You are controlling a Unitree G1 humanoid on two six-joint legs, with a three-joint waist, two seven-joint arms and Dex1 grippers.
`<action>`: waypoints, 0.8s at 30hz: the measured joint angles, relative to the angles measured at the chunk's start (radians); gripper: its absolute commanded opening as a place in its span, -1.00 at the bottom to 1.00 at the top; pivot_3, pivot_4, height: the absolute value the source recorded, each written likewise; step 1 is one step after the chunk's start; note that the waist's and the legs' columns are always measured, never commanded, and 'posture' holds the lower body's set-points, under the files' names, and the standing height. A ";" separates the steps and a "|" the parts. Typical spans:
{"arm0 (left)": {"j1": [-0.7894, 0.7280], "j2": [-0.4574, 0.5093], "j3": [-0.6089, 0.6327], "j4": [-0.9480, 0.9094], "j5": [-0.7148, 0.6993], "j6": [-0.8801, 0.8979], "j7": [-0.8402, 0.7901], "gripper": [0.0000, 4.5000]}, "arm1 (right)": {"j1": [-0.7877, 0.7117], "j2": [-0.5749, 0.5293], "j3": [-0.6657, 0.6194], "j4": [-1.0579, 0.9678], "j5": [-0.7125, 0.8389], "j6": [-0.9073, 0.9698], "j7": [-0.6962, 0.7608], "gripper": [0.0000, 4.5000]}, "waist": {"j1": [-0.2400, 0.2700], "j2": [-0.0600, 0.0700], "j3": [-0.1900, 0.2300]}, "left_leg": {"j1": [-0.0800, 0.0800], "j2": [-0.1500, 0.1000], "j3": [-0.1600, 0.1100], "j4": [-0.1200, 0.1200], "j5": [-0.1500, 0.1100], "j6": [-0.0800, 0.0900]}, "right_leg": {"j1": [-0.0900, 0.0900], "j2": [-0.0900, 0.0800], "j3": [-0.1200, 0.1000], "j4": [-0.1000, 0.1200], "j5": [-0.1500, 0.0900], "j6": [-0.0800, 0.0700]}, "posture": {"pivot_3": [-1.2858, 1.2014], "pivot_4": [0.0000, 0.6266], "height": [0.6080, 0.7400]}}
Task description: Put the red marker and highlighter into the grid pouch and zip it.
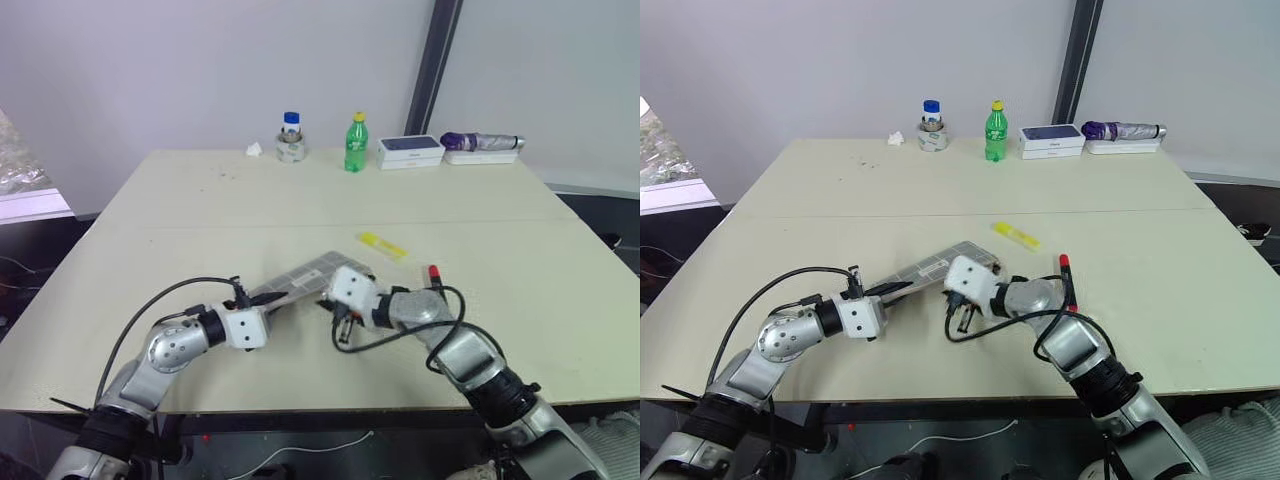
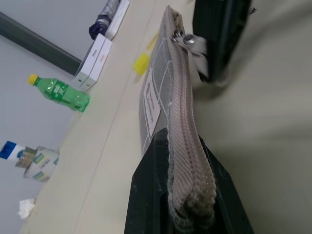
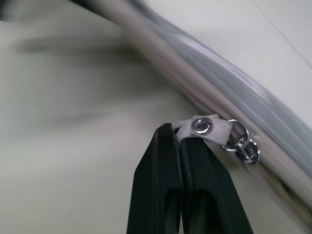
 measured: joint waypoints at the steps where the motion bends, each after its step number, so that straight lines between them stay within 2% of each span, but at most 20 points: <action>1: -0.002 -0.001 -0.004 0.000 0.004 0.000 0.004 -1.00 | -0.009 0.007 0.008 0.003 -0.007 -0.024 0.015 -0.99 | 0.000 0.000 0.000 | 0.000 0.000 0.000 0.000 0.000 0.000 | 0.000 0.000 0.000 0.000 0.000 0.000 | 0.03 -0.52 1.00; 8: -0.041 -0.020 -0.016 0.020 0.022 0.006 0.017 -1.00 | -0.077 0.024 0.092 0.070 -0.096 -0.258 0.115 -0.99 | 0.000 0.000 0.000 | 0.000 0.000 0.000 0.000 0.000 0.000 | 0.000 0.000 0.000 0.000 0.000 0.000 | 0.03 -0.52 1.00; 13: -0.040 -0.021 -0.025 0.020 0.033 0.008 0.018 -1.00 | -0.089 0.027 0.111 0.118 -0.156 -0.394 0.136 -0.99 | -0.001 0.000 0.000 | 0.000 0.000 0.000 0.000 0.000 0.000 | 0.000 0.000 0.000 0.000 0.000 0.000 | 0.03 -0.52 1.00; 16: -0.040 -0.019 -0.022 0.021 0.031 0.014 0.027 -1.00 | -0.088 0.025 0.108 0.136 -0.187 -0.454 0.126 -0.62 | 0.000 0.000 0.000 | 0.000 0.000 0.000 0.000 0.000 0.000 | 0.000 0.000 0.000 0.000 0.000 0.000 | 0.03 -0.52 1.00; 20: -0.040 -0.019 -0.008 0.020 0.028 0.032 0.046 -1.00 | -0.056 0.013 0.066 0.121 -0.165 -0.470 0.128 0.26 | 0.004 0.000 0.000 | 0.000 0.000 0.000 0.000 0.000 0.000 | 0.001 0.000 -0.001 0.000 0.000 0.000 | 0.03 -0.52 1.00; 23: -0.024 -0.007 0.007 0.013 0.031 0.033 0.070 -1.00 | 0.083 -0.111 -0.063 0.041 -0.104 -0.424 0.142 0.96 | 0.025 -0.001 0.000 | 0.000 0.000 0.000 0.002 0.000 0.001 | 0.002 -0.001 -0.001 -0.001 0.000 0.000 | 0.03 -0.52 1.00; 24: -0.015 0.002 0.018 0.013 0.033 0.034 0.081 -1.00 | 0.142 -0.149 -0.123 0.020 -0.074 -0.395 0.144 0.99 | 0.027 -0.001 0.000 | 0.000 0.000 0.000 0.002 0.000 0.001 | 0.002 -0.002 -0.001 -0.001 0.000 0.000 | 0.03 -0.52 1.00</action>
